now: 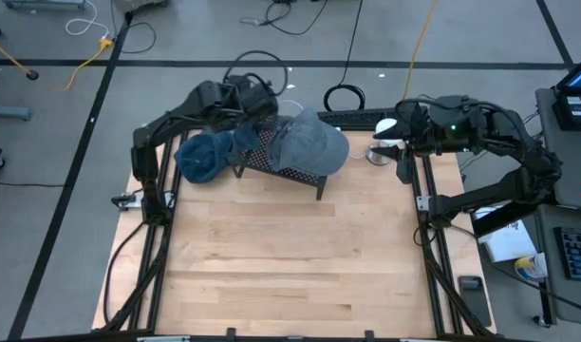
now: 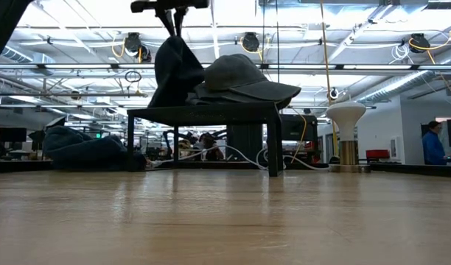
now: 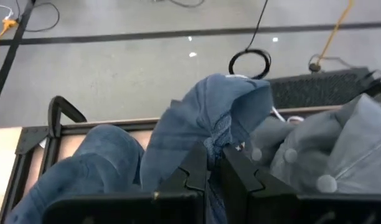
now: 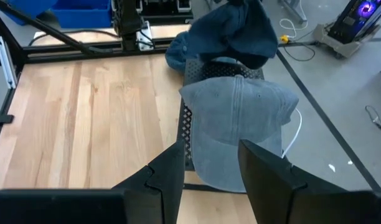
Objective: Pick & Place hat
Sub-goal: Put the bottom blue cap on the shelf
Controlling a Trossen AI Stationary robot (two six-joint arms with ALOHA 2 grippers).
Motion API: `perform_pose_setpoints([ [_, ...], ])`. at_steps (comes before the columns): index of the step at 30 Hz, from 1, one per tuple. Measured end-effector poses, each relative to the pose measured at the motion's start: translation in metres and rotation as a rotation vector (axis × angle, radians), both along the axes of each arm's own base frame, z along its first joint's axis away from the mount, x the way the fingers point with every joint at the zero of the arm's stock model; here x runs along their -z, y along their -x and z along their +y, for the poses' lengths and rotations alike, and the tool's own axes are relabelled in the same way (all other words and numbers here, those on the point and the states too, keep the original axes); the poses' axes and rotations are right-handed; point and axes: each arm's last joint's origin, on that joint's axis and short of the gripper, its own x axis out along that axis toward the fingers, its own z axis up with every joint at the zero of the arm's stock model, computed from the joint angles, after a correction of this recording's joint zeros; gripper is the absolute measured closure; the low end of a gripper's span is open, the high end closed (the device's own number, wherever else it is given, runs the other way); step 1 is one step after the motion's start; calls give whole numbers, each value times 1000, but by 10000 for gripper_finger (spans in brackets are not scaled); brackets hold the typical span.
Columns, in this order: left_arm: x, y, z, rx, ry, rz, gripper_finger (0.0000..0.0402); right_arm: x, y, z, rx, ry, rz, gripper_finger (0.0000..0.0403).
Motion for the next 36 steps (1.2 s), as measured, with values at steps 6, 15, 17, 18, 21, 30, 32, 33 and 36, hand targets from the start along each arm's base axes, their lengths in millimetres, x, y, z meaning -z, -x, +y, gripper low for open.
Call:
perform_pose_setpoints([
  [6, 18, -17, 6, 7, 58, 30, 384, 1, 0, 0, 0, -1, 7, 261],
  [15, 37, -40, 10, 14, 103, -5, 384, -1, -1, 0, -4, 14, -10, 261],
  [17, 40, -46, 10, 14, 106, -27, 384, -1, -1, 0, -11, 26, -6, 261],
  [18, 41, -47, 10, 8, 108, -35, 384, -1, -1, 0, -12, 27, -6, 261],
  [21, 47, -53, 11, -1, 117, -42, 381, -1, -1, 0, -12, 26, -6, 261],
  [30, 68, -68, 10, 14, 172, -3, 384, -1, -1, 0, -15, 32, -5, 261],
  [32, 73, -73, 10, 21, 189, 5, 383, -1, -1, 0, -15, 32, -5, 261],
  [33, 75, -75, 9, 24, 195, 4, 382, -1, -1, 0, -15, 32, -5, 261],
  [36, 77, -76, 8, 31, 213, 3, 365, -1, -1, 0, -15, 32, -5, 261],
])
